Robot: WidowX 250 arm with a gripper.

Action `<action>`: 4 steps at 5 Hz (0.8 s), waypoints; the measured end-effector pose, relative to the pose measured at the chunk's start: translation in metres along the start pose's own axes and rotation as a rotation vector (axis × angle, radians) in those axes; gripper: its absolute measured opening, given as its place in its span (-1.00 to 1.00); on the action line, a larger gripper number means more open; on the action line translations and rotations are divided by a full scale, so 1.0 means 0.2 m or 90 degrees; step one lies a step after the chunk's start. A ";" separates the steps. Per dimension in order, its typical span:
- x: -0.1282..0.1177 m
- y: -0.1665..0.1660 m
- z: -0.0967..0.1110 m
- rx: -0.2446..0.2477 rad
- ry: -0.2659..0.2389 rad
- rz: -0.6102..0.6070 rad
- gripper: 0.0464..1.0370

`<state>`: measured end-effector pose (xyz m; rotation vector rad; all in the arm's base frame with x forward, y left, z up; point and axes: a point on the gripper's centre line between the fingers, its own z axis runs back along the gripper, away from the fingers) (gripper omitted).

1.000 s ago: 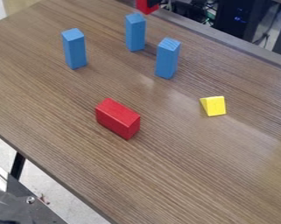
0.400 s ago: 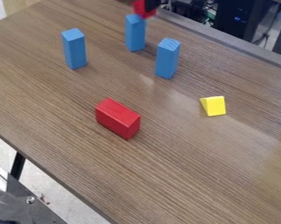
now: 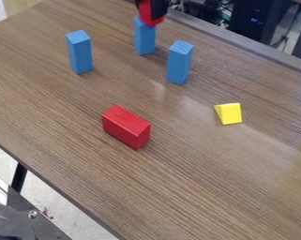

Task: Put the red cube on top of the block

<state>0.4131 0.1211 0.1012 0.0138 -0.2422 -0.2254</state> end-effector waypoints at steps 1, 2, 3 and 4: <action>0.00 0.00 0.00 -0.001 -0.001 0.001 0.06; 0.00 0.02 0.01 0.000 -0.005 0.007 0.06; 0.02 0.04 0.04 0.006 -0.015 0.009 0.06; 0.02 0.05 0.05 0.010 -0.014 0.011 0.21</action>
